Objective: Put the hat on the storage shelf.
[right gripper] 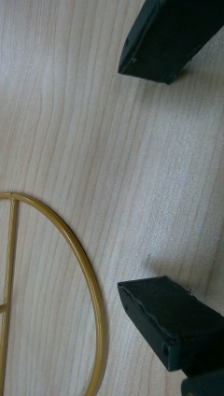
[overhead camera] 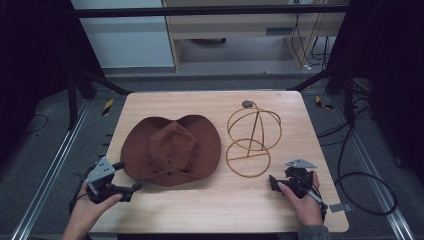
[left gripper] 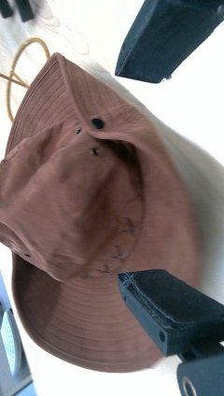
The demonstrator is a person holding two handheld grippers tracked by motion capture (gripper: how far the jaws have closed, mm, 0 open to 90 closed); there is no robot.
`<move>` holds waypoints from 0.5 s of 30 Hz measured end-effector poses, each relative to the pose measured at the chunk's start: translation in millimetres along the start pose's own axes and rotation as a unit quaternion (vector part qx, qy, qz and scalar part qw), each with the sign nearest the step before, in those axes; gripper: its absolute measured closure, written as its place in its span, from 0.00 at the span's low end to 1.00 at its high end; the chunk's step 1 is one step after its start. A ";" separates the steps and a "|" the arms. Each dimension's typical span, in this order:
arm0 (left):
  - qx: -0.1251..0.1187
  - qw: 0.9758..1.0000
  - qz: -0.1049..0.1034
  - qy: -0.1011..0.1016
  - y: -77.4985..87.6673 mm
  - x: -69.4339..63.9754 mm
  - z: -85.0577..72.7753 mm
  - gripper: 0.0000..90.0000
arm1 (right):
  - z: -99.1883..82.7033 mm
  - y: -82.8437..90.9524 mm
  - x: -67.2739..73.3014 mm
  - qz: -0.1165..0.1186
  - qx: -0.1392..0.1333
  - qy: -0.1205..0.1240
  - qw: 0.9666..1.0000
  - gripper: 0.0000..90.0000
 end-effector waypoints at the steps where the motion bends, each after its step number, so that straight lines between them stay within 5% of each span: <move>1: 0.018 1.000 -0.004 -0.021 -8.2 0.0 11.3 0.03 | 0.0 -0.1 -0.2 -0.001 0.000 0.001 1.000 0.00; 4: 0.050 0.998 0.002 -0.046 -20.9 4.3 22.7 0.03 | 0.0 -0.1 -0.2 -0.001 0.000 0.001 1.000 0.00; 15: 0.085 0.995 -0.005 -0.059 -50.2 13.9 63.5 0.03 | 0.0 0.0 -0.2 0.001 0.000 0.002 1.000 0.00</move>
Point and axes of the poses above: each handheld gripper's, and its own axes: y roughly backward along the jaws, z roughly out of its top, x roughly to its left, the point moved 5 cm from there along -y, roughly forward along the jaws, and after that the axes turned 4 degrees about z, right-handed, at the moved point
